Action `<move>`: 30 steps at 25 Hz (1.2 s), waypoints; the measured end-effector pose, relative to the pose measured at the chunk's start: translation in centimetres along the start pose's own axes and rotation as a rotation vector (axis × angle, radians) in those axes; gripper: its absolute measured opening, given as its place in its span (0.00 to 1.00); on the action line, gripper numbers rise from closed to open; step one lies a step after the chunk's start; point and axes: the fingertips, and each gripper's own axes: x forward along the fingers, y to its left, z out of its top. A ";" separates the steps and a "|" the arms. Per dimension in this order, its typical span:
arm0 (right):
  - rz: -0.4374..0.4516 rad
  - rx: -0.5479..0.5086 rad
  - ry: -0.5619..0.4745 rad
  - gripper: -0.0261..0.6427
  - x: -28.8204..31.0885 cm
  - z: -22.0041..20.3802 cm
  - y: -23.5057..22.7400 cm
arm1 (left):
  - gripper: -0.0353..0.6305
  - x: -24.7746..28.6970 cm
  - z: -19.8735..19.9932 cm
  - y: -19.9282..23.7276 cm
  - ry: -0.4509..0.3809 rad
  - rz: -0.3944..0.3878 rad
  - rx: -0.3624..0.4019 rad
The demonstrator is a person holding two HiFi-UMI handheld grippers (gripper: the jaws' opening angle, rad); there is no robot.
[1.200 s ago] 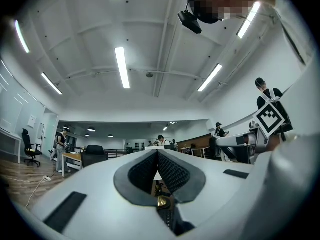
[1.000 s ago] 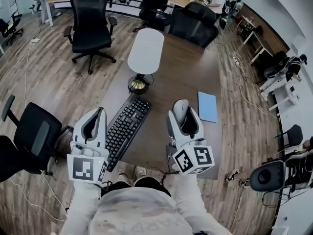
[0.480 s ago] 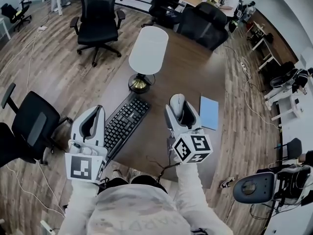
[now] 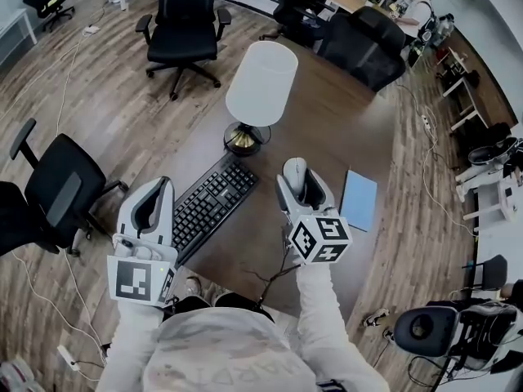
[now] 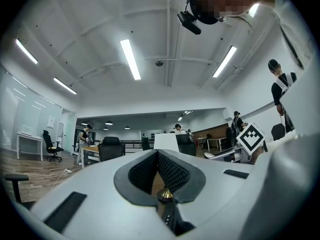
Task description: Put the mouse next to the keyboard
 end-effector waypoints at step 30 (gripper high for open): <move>0.068 -0.141 0.384 0.49 12.9 -14.0 -6.7 | 0.06 2.0 -6.3 0.4 0.166 0.118 -0.013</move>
